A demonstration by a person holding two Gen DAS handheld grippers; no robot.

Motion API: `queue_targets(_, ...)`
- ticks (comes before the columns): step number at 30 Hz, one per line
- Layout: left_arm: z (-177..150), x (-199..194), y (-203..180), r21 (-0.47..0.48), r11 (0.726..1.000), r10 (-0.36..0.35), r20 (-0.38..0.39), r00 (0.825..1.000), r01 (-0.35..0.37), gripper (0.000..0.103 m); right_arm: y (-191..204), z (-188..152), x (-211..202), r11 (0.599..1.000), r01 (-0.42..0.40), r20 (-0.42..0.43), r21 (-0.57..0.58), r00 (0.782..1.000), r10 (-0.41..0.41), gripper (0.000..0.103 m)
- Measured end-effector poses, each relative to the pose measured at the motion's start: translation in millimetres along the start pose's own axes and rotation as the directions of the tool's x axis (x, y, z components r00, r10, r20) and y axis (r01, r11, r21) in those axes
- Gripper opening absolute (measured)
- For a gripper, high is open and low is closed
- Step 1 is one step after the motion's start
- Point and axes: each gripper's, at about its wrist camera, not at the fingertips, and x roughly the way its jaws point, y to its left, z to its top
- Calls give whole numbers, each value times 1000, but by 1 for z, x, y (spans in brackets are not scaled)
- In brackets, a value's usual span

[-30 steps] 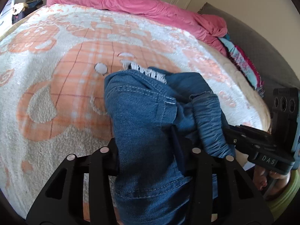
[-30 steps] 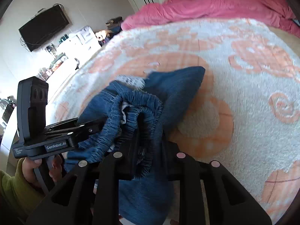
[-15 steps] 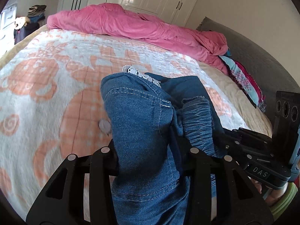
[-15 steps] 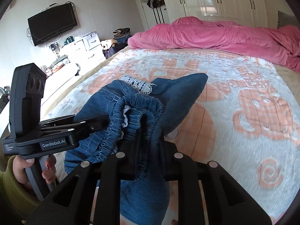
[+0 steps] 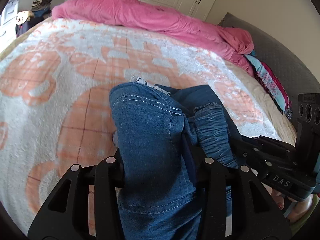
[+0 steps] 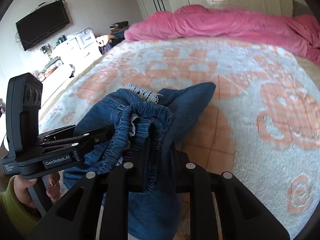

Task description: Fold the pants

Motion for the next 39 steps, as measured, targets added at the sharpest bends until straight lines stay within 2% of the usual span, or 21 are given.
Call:
queue_targets(5,-4,7,6,-15,1000,13,-22,1000,-13,45,-14,-7,10,998,15,-43,57,999,-13,23)
queue_targets(6,-4,8,7,-20,1000,15,-26,1000,-15,48,-16,-9,12,998,28,-53,64,998,-24,28)
queue_targets(8,-7,11,10,-32,999,15,-38,999,-17,52,-22,-13,15,995,37,-73,91,997,-31,32)
queue_targets(9,-8,12,11,-37,999,18,-42,999,-19,55,-23,-14,16,994,47,-78,96,996,-39,41)
queue_targets(11,-10,14,12,-43,999,19,-49,999,-21,58,-28,-18,18,991,71,-92,111,994,-61,49)
queue_targets(17,-13,16,13,-44,999,26,-56,998,-28,64,-34,-22,20,988,100,-101,114,991,-88,58)
queue_targets(26,-16,9,13,-53,998,18,-52,998,-21,69,-32,-23,9,988,126,-75,92,990,-119,69)
queue_targets(31,-18,-1,9,-50,999,7,-40,999,-9,74,-26,-24,-4,989,129,-40,67,991,-127,69)
queue_targets(32,-18,-5,7,-49,999,5,-35,999,-7,76,-25,-24,-7,990,129,-30,61,991,-128,74)
queue_targets(33,-18,-8,6,-47,999,5,-30,1000,-6,77,-24,-25,-11,990,130,-19,54,991,-129,82)
queue_targets(39,-16,-36,-2,-31,999,26,31,999,-25,91,-9,-26,-38,990,144,63,-6,988,-143,82)
